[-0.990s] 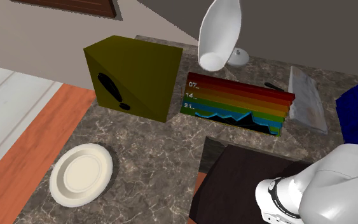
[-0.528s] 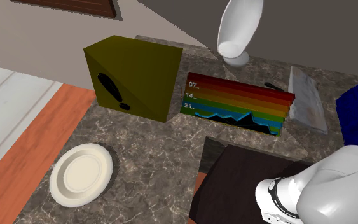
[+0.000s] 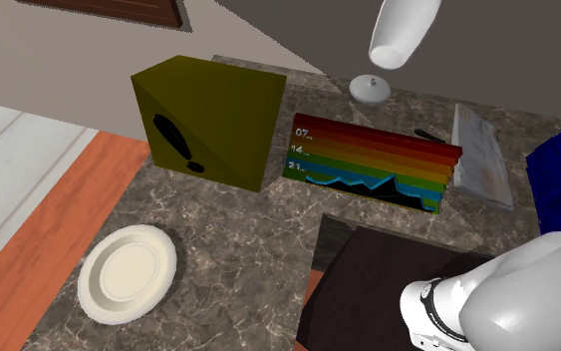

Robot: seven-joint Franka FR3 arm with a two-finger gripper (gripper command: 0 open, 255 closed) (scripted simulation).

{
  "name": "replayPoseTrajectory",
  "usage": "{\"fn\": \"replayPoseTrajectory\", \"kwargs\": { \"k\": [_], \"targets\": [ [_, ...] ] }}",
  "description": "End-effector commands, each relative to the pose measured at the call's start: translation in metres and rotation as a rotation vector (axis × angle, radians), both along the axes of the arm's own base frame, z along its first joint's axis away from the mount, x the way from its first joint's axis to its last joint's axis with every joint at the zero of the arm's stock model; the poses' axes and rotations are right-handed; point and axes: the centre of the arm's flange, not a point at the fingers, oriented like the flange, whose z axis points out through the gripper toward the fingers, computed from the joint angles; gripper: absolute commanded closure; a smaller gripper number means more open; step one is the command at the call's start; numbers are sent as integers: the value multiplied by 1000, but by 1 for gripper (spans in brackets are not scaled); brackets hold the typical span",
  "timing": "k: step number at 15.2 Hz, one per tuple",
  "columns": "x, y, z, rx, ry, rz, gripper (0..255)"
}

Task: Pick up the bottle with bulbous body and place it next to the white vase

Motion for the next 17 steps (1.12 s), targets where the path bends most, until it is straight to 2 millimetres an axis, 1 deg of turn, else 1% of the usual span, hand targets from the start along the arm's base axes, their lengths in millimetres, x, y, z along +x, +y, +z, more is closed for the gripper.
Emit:
{"fn": "replayPoseTrajectory", "kwargs": {
  "k": [1, 4, 17],
  "targets": [
    [-9, -22, 1, 0, -1, 2, 255],
    [-19, -63, 1, 0, -1, 2, 255],
    [-19, -63, -68, 0, -1, 2, 255]
  ]
}}
